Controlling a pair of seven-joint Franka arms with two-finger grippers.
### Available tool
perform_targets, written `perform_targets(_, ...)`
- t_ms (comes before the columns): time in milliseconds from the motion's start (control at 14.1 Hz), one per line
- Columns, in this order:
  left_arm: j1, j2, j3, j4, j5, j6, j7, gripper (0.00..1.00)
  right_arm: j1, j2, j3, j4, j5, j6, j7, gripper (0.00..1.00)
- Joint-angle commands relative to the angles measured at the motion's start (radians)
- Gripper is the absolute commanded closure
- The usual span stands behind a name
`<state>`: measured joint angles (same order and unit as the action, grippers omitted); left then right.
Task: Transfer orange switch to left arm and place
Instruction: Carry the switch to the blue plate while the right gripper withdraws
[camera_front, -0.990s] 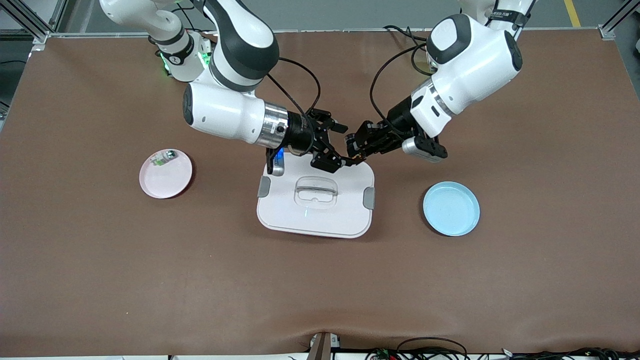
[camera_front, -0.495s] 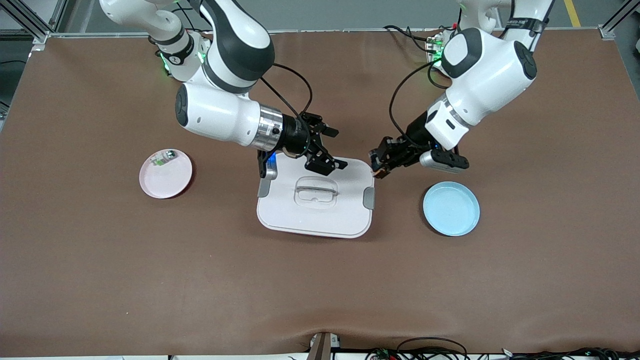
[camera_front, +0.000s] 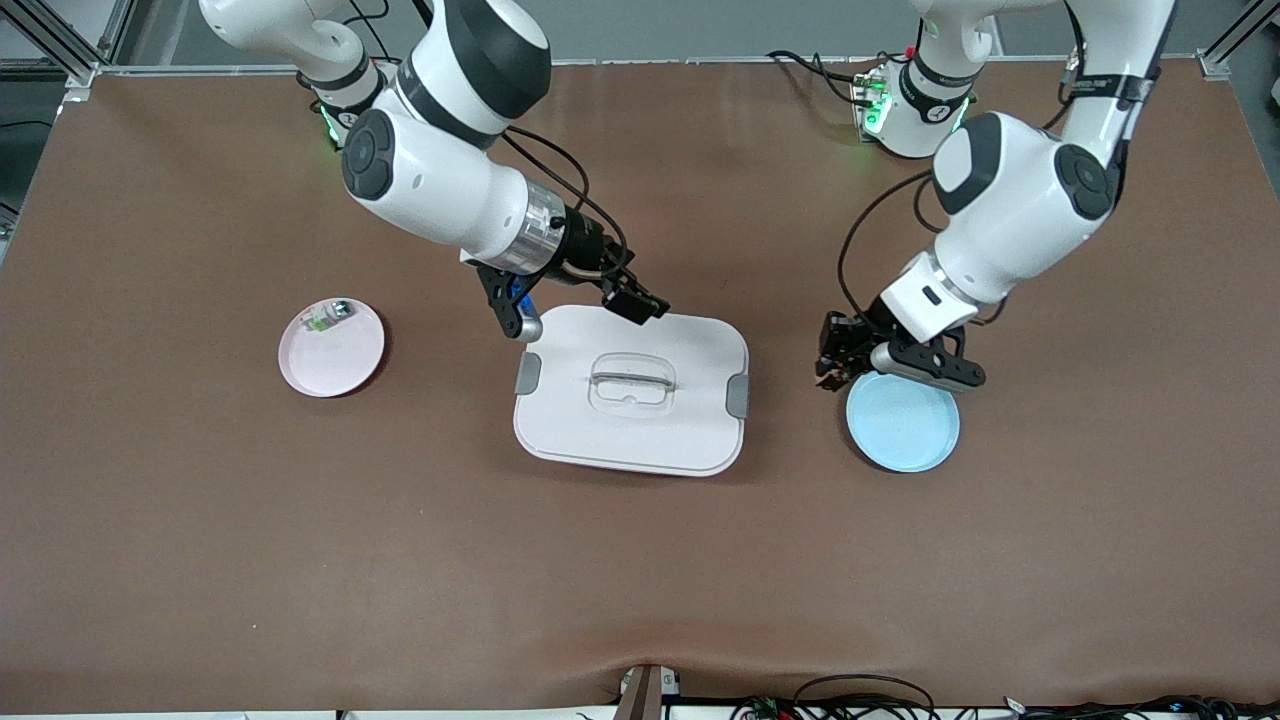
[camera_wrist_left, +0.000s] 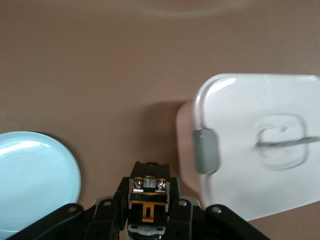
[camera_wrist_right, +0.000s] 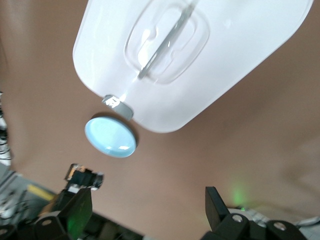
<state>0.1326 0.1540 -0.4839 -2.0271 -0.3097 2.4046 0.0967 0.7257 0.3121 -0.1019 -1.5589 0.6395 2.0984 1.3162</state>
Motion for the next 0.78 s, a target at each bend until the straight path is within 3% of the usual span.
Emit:
perform_targets(0,0.059,0.03,-0.005,0.013,0.113,-0.057,0.157,1.0,-0.008,-0.077,0.002,-0.084,-0.098,-0.018,-0.099,0.0)
perform_targets(212,0.091,0.078,-0.004,0.018,0.187,-0.059,0.302,1.0,-0.041,-0.132,0.002,-0.138,-0.182,-0.058,-0.243,0.0)
perform_targets(424,0.102,0.13,-0.001,0.034,0.338,-0.059,0.4,1.0,-0.091,-0.16,0.002,-0.139,-0.248,-0.151,-0.383,0.0)
perform_targets(566,0.122,0.206,-0.002,0.077,0.453,-0.058,0.489,1.0,-0.109,-0.172,0.002,-0.139,-0.305,-0.198,-0.446,0.0)
perform_targets(707,0.125,0.278,-0.001,0.128,0.478,-0.058,0.61,1.0,-0.132,-0.191,0.002,-0.147,-0.352,-0.228,-0.53,0.0)
